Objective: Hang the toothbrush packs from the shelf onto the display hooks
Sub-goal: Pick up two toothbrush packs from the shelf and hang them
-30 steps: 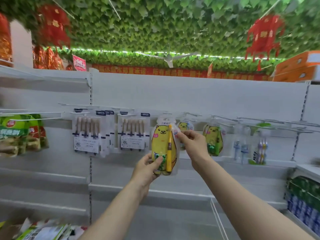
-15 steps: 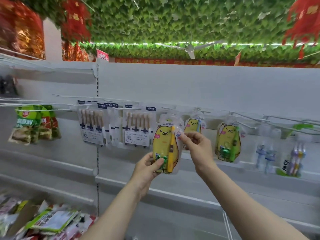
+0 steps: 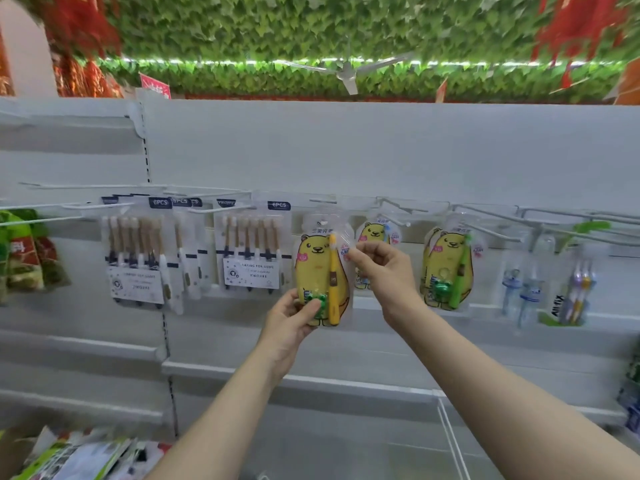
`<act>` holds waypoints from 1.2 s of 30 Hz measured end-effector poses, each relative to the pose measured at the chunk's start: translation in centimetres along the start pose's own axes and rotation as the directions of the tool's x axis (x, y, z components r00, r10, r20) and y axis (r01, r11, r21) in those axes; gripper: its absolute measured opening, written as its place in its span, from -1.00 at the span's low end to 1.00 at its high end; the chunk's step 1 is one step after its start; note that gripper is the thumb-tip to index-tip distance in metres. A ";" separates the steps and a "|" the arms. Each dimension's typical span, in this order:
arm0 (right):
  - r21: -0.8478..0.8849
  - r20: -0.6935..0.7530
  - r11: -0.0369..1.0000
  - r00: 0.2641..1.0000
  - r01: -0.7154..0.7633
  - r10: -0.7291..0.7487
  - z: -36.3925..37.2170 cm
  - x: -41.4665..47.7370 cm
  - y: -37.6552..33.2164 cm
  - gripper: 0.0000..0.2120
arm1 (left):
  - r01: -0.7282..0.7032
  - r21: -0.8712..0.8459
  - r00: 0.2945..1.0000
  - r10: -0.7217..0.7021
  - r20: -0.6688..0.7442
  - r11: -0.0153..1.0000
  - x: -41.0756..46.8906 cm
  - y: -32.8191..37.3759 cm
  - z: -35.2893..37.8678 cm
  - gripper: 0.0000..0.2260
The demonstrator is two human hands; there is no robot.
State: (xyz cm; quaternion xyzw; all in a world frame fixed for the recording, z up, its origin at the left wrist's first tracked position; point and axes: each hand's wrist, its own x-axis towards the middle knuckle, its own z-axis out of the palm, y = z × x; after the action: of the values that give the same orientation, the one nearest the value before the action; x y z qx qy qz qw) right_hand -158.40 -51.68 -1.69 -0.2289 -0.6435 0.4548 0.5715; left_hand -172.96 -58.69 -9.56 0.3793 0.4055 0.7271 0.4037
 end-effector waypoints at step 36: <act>-0.532 -0.043 0.843 0.997 -0.073 0.059 -7.8 1.3 -0.4 -0.64 | 0.030 0.418 0.873 0.180 -0.454 0.908 1.9 -2.1 4.7 -0.39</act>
State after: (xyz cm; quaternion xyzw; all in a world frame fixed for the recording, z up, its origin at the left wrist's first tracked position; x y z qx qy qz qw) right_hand -151.25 -48.34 -1.18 -0.4064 -0.7290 0.2746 0.4775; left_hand -169.00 -54.91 -9.25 0.2782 0.6216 0.7120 0.1714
